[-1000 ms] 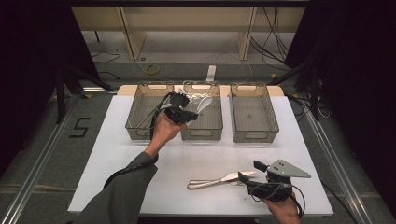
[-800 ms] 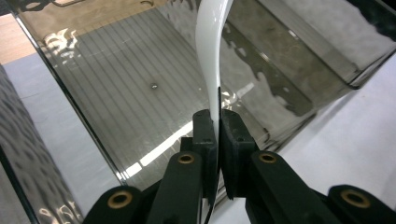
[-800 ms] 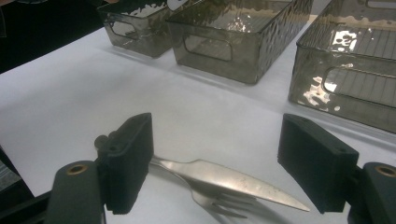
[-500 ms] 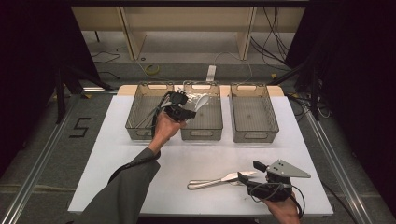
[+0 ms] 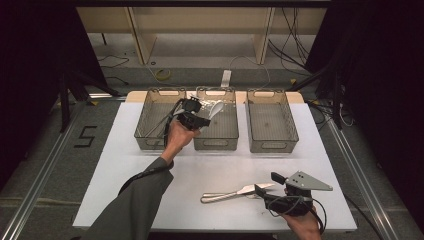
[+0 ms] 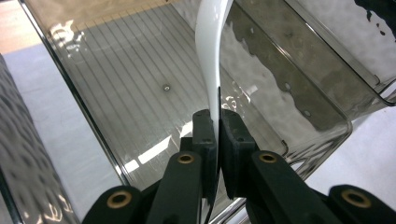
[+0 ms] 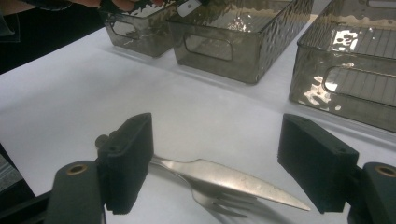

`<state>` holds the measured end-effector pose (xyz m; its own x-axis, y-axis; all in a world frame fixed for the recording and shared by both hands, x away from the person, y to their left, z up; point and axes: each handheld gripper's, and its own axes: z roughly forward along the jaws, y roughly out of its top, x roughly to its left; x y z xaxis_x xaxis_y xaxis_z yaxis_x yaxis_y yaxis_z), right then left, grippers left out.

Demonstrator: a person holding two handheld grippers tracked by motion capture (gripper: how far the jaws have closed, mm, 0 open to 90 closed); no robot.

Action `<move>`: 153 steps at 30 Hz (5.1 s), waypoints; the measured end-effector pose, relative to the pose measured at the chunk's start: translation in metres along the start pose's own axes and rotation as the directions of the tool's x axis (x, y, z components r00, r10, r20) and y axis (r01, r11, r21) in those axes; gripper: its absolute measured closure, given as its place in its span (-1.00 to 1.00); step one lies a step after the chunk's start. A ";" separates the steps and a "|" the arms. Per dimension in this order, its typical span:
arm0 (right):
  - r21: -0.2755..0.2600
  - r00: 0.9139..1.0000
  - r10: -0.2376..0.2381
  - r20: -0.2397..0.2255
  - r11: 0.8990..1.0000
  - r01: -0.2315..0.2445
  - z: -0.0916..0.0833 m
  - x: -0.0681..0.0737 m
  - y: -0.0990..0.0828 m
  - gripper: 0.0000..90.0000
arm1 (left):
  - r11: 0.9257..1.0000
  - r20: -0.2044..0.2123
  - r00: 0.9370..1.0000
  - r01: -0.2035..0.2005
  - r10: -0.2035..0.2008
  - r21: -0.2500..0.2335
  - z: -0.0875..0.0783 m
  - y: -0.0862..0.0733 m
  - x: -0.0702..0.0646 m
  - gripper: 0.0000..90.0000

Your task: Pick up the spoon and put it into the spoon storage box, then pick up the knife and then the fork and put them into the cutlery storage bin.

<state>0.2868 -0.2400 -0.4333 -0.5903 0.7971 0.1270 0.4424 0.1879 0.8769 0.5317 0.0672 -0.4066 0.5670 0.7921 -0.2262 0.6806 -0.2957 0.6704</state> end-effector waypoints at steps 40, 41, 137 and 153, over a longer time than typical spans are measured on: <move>0.005 1.000 0.001 -0.002 1.000 -0.001 0.001 0.002 0.000 -0.39 | 0.997 0.148 0.987 -0.048 0.057 -0.065 -0.071 -0.071 -0.015 -0.44; 0.005 1.000 0.001 -0.002 1.000 -0.001 0.001 0.002 0.000 -0.39 | 0.996 0.137 0.988 -0.066 0.073 -0.058 -0.070 -0.075 -0.016 -0.46; -0.015 1.000 -0.001 -0.015 1.000 0.000 -0.001 0.000 0.001 -0.46 | 0.861 0.229 0.877 -0.467 0.422 0.201 -0.030 -0.145 -0.117 -0.52; -0.005 1.000 -0.010 -0.008 1.000 0.010 0.000 0.003 0.001 -0.46 | 0.809 0.238 0.838 -0.540 0.491 0.233 -0.007 -0.150 -0.133 -0.04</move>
<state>0.2858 -0.2377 -0.4324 -0.5999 0.7907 0.1223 0.4330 0.1924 0.8806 0.3508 0.0101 -0.4716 0.9199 0.3911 -0.0284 0.3519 -0.7915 0.4997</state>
